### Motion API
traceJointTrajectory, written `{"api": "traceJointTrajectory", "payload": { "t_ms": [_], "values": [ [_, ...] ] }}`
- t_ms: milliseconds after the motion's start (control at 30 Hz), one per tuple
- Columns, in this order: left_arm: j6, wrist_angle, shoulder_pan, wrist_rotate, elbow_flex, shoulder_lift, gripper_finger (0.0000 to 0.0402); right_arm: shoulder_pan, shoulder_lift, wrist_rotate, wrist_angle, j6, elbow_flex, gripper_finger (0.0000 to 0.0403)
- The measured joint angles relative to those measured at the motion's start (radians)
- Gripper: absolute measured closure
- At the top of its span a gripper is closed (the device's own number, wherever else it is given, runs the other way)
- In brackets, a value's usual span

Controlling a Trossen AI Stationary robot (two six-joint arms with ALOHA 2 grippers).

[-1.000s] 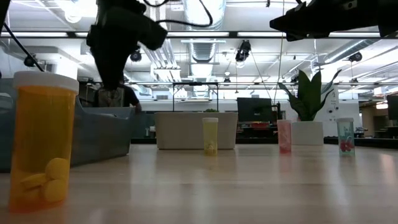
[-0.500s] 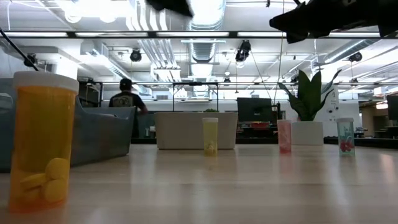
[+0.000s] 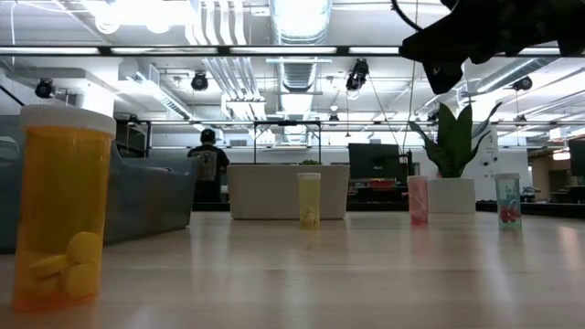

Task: Pick and place medicine bottles into bin by pill shape (circle, oval)
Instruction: Put the green capsule bottle into the gray bin

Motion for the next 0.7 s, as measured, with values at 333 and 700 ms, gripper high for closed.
{"api": "traceJointTrajectory", "payload": {
  "t_ms": [333, 700],
  "values": [
    [0.126, 0.261, 0.029, -0.063, -0.204, -0.193, 0.0293, 0.0, 0.036, 0.0, -0.284, 0.19, 0.165, 0.0355],
    [0.131, 0.333, 0.034, -0.079, -0.308, -0.261, 0.0293, 0.0, 0.15, -0.001, -1.068, 0.559, 0.438, 0.0355]
  ]
}}
